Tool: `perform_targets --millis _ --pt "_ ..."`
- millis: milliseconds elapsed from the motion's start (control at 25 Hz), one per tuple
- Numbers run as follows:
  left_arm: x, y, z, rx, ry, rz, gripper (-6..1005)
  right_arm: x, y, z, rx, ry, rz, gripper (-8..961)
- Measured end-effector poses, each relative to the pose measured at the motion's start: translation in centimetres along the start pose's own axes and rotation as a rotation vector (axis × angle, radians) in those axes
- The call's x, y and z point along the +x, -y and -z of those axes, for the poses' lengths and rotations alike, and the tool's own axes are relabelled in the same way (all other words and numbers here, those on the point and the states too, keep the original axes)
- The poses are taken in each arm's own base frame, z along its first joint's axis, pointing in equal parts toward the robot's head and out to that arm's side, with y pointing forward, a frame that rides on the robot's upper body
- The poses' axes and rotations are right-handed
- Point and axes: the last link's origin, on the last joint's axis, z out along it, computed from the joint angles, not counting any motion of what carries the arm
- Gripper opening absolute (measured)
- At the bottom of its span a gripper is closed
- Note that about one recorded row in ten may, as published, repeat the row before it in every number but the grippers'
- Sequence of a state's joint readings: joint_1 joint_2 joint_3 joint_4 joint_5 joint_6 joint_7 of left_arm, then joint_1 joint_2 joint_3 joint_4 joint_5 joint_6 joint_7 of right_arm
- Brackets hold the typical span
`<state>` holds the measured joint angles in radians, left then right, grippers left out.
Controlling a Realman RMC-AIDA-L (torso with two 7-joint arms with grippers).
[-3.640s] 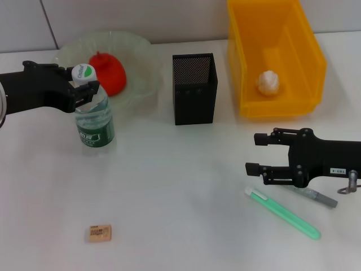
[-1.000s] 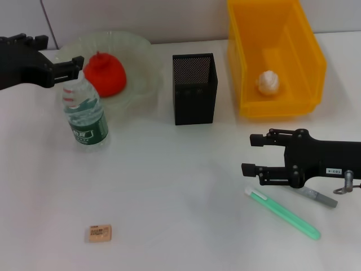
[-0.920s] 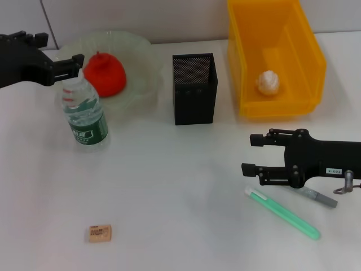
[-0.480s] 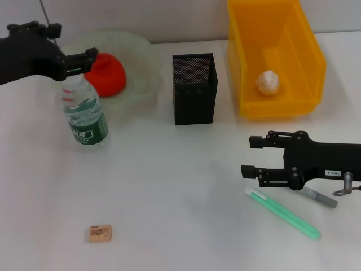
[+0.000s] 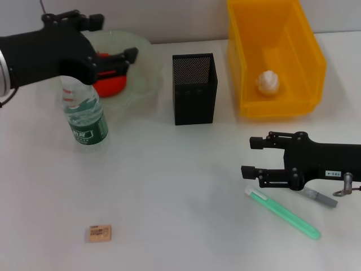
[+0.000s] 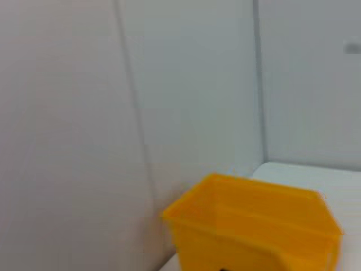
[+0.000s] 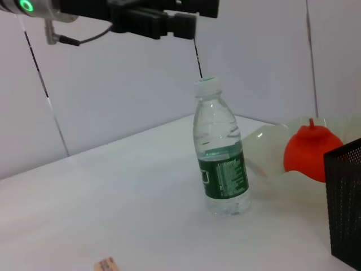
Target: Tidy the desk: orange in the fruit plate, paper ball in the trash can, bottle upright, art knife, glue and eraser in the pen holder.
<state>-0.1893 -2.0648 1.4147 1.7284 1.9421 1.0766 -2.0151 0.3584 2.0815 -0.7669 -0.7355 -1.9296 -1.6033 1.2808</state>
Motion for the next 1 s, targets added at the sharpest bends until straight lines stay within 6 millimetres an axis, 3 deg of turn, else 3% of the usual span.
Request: perform_targets --millis 240,560,760,1000 --pt "0.1 -1.1 0.2 -0.113 -0.039 0.01 787 0.2 0.0 0.0 0.007 -0.003 -0.008 741" --pt "-0.6 -1.1 1.6 -0.217 -0.134 0.087 787 0.3 0.4 0.3 0.033 -0.012 -0.007 741" --pt "-1.9 -1.1 2.3 -0.282 -0.176 0.119 787 0.1 0.7 0.7 0.052 -0.012 -0.01 741" --pt "-4.3 -1.4 1.5 -0.325 -0.163 0.155 787 -0.8 1.8 1.2 0.114 -0.024 -0.06 741"
